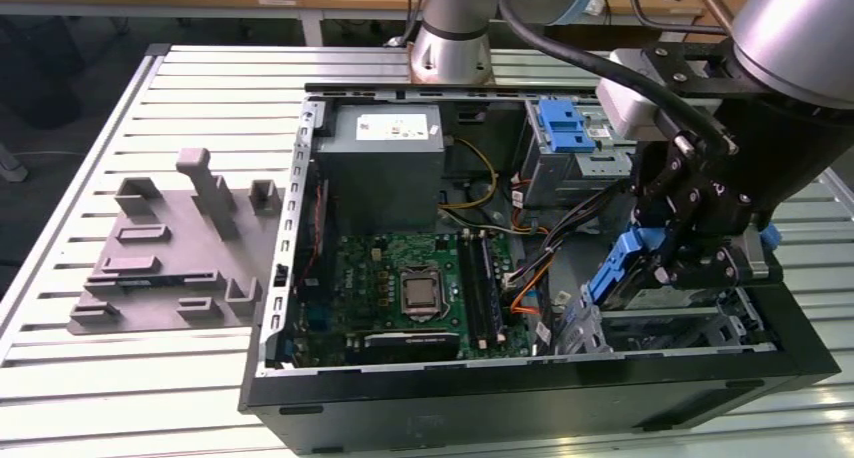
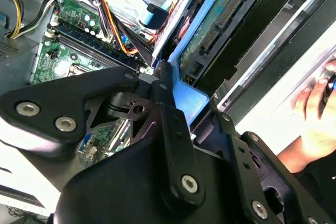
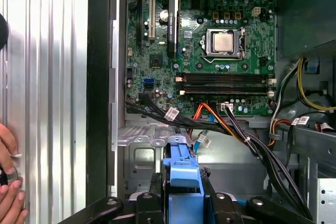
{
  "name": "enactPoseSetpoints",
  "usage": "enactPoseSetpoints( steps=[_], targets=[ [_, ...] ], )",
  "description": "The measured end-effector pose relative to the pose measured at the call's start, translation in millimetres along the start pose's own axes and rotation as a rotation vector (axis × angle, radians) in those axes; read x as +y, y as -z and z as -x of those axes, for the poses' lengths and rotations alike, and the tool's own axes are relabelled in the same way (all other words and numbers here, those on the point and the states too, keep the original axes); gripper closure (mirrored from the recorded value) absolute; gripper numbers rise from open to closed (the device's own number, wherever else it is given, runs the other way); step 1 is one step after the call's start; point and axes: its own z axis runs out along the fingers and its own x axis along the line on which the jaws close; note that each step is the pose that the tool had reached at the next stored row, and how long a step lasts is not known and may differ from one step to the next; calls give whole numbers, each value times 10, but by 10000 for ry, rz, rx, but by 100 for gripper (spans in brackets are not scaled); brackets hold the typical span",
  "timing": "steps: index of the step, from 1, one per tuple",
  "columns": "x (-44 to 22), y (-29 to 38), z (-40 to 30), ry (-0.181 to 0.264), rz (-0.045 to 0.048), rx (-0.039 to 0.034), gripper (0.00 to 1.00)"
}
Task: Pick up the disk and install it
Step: 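Insert the disk into the insertion slot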
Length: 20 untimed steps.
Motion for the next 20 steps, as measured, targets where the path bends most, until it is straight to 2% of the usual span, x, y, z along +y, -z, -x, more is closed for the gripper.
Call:
enactPoseSetpoints(
  steps=[3,4,10,11,12,15,16,18,20],
  targets=[
    [0,-5,0,0,0,-1,62],
    [0,-13,0,0,0,-2,56],
    [-3,-114,-1,0,1,0,57],
    [-3,-130,-2,0,0,-1,64],
    [-4,-142,-2,0,0,0,64],
    [-4,-155,-2,0,0,0,81],
    [-4,-155,-2,0,0,0,81],
    [-4,-157,-2,0,0,-1,89],
    [-4,-157,-2,0,0,-2,89]
  ],
)
